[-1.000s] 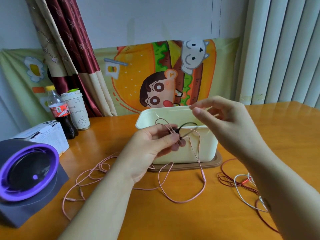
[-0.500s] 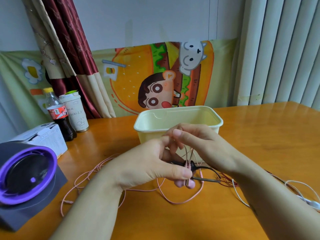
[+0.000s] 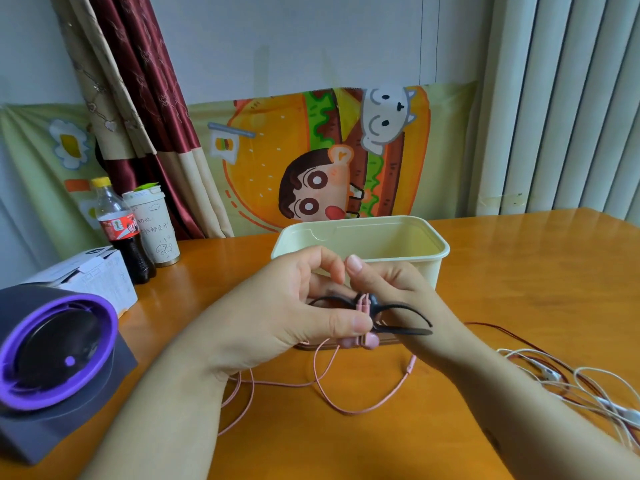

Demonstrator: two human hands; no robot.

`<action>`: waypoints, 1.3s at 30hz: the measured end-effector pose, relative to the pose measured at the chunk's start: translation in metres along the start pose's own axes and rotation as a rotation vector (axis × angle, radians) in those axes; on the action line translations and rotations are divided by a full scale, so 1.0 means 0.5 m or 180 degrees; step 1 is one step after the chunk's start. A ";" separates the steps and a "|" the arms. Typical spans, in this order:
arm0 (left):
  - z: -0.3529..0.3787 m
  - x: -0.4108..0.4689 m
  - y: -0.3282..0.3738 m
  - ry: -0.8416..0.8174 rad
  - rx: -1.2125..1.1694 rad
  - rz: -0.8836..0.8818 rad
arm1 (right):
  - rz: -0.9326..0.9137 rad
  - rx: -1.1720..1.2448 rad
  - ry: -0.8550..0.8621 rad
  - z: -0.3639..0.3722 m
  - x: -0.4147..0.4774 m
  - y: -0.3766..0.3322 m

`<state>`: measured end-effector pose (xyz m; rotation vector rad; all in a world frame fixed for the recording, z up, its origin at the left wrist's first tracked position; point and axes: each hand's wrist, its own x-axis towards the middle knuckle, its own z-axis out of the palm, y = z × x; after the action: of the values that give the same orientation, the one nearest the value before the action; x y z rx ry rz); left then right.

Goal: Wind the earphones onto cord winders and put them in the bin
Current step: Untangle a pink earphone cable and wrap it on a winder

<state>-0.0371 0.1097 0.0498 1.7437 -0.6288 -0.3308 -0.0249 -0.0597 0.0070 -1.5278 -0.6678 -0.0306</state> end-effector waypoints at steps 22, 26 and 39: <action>-0.017 0.012 -0.029 0.0567 -0.0137 0.0142 | -0.0153 -0.1758 0.1164 0.021 0.009 0.040; -0.022 0.032 -0.047 0.1061 -0.1095 0.0194 | -0.0317 -0.1321 0.1160 0.024 0.008 0.035; 0.047 0.065 -0.074 0.1672 -0.2447 -0.0108 | -0.1093 -0.1993 0.1333 0.013 0.004 0.030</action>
<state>-0.0143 0.0783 0.0117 1.0273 -0.0570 -0.0983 -0.0194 -0.0518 -0.0064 -1.8977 -0.5981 -0.8656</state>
